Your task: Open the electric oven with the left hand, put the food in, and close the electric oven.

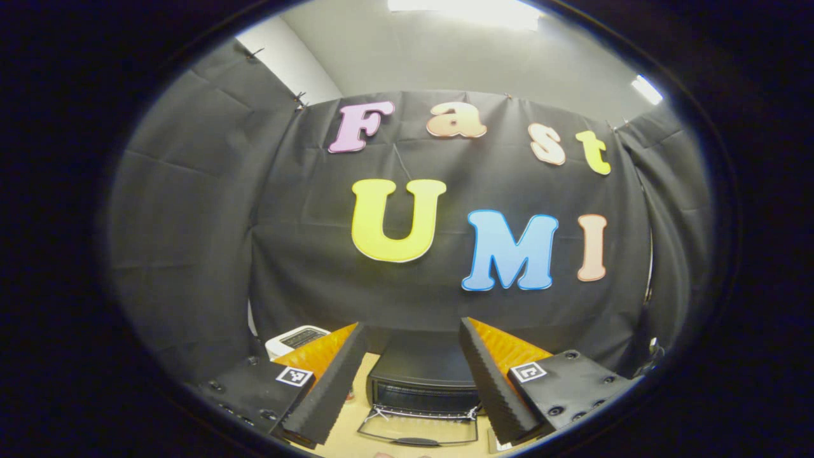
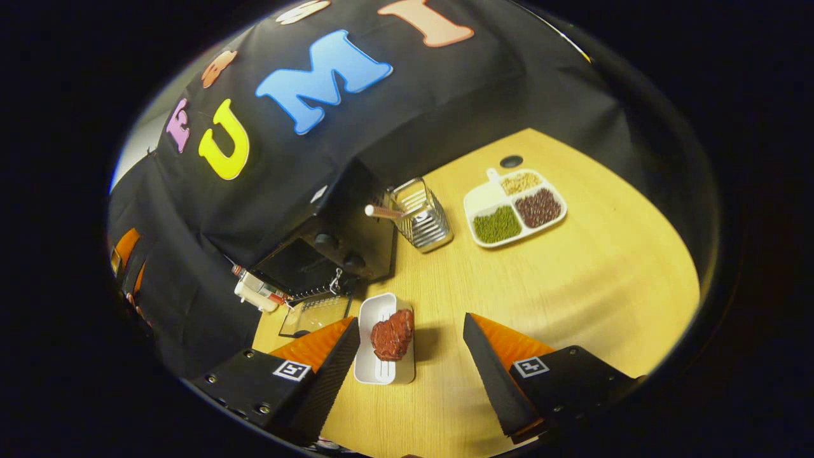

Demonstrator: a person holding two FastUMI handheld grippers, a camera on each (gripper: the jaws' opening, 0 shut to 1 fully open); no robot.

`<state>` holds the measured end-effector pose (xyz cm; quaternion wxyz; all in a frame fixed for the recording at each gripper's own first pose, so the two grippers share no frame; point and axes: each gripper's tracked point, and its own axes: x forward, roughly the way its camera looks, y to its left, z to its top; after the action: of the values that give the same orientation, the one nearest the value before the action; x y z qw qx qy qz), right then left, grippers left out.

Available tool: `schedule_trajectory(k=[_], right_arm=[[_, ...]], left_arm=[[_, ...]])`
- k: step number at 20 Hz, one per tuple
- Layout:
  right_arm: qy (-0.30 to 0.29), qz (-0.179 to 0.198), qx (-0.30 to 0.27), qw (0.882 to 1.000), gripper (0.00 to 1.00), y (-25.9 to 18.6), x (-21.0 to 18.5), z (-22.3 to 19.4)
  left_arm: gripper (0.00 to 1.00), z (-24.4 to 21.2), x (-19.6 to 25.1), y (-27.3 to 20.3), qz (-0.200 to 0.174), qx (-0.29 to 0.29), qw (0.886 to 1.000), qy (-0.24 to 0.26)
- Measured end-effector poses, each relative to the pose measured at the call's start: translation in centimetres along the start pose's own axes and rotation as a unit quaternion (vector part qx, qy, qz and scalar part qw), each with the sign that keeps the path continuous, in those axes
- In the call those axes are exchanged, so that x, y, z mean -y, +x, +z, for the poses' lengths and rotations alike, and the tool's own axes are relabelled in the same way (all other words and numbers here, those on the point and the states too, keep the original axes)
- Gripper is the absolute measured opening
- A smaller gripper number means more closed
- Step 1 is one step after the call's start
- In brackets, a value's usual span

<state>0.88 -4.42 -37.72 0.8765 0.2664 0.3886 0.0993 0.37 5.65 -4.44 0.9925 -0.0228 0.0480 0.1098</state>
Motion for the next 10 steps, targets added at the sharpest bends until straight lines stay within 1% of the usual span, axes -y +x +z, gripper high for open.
schedule_trajectory(k=[1,2,3,5,7,8,10], right_arm=[[0.015,0.008,-0.011,1.0,0.99,1.1,0.1,-0.6],[0.024,0.011,-0.021,0.999,0.96,2.2,0.4,-1.4],[0.031,0.016,-0.033,0.999,0.95,3.1,0.5,-1.9],[0.043,0.03,-0.052,0.997,0.95,4.3,0.1,-2.7],[0.053,0.036,-0.066,0.996,0.95,5.2,0.0,-3.3],[0.061,0.044,-0.069,0.995,0.84,5.6,-0.4,-3.4],[0.077,0.055,-0.068,0.993,0.68,6.0,-0.9,-3.3]], left_arm=[[1.0,-0.4,-0.6,-0.6,0.011,-0.004,1.0,0.012],[0.97,-0.8,-1.3,-1.3,0.026,-0.01,0.999,0.018],[0.98,-1.5,-2.1,-1.7,0.039,-0.016,0.999,0.019],[0.99,-1.9,-2.7,-2.6,0.059,-0.025,0.998,0.009],[1.0,-2.4,-3.4,-3.3,0.078,-0.035,0.996,0.002],[1.0,-2.3,-3.4,-3.5,0.083,-0.036,0.996,-0.001],[1.0,-1.9,-3.3,-3.9,0.08,-0.034,0.996,0.002]])
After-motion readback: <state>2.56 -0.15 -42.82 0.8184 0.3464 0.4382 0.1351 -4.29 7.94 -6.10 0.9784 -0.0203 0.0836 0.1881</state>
